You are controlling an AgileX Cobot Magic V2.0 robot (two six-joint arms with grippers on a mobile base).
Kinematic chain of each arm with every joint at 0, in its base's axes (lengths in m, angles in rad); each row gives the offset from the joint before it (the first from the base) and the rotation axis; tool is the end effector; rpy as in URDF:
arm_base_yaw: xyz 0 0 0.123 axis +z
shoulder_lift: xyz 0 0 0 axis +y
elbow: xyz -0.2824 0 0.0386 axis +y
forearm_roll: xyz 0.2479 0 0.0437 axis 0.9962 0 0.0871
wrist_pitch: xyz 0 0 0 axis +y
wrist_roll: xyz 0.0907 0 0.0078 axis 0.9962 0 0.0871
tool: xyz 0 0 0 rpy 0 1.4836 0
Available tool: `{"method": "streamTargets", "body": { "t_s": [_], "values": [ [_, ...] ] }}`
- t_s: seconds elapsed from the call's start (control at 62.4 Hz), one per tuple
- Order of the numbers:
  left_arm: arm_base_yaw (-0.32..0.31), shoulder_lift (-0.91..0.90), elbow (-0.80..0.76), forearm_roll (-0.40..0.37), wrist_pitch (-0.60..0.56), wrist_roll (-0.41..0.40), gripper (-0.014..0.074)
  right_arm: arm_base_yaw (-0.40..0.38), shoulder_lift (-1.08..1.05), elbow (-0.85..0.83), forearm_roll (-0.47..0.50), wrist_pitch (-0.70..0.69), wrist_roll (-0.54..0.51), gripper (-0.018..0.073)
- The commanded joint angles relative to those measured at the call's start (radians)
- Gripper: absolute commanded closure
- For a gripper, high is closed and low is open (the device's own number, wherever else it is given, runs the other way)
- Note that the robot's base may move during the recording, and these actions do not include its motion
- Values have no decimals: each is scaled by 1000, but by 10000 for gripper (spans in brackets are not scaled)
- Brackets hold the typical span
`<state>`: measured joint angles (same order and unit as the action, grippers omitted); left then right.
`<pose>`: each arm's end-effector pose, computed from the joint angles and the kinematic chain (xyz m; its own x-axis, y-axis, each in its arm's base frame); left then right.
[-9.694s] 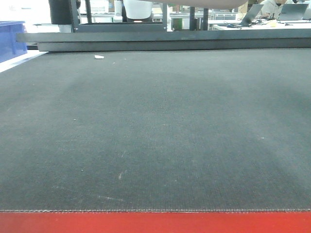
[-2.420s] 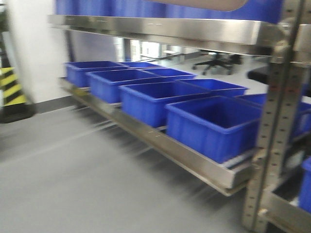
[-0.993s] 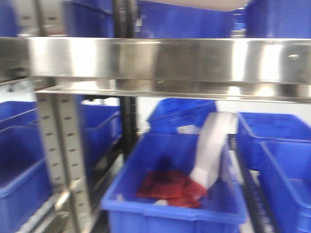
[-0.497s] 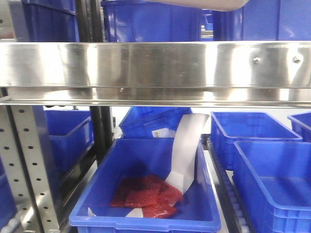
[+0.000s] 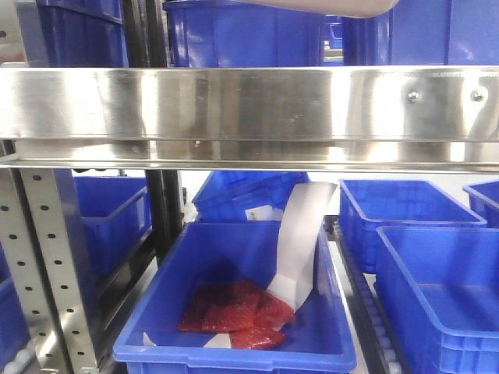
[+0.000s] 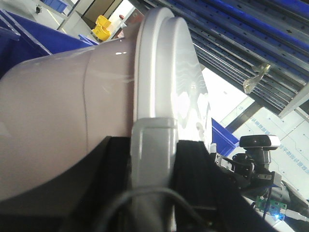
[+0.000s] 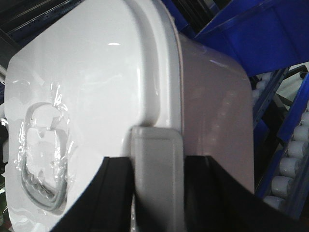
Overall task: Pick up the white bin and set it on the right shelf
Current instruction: 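Hold the bin while the base turns and approaches the blue-bin shelf, then push the held pink bin forward onto the upper roller shelf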
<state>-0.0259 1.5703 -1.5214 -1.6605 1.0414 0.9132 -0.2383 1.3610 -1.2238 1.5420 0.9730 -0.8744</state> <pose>0.3316 -0.0869 0.4457 -0.5077 -0.3653 -0.7803 0.7160 0.3249 -0.6179 0.2913 0.0067 0.4119 -0.4724 0.4634 -0.7498 -0.4787 0.5794 0.6597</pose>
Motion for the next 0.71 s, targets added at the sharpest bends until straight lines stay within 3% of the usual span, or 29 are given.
{"method": "streamTargets", "body": {
  "t_s": [0.0, 0.689],
  "values": [
    [-58, -52, -33, -57, 260, 12, 722, 34, -45, -36, 128, 162, -16, 508],
    [-58, -52, -33, -57, 260, 12, 722, 34, -45, -36, 128, 162, -16, 508]
  ]
}}
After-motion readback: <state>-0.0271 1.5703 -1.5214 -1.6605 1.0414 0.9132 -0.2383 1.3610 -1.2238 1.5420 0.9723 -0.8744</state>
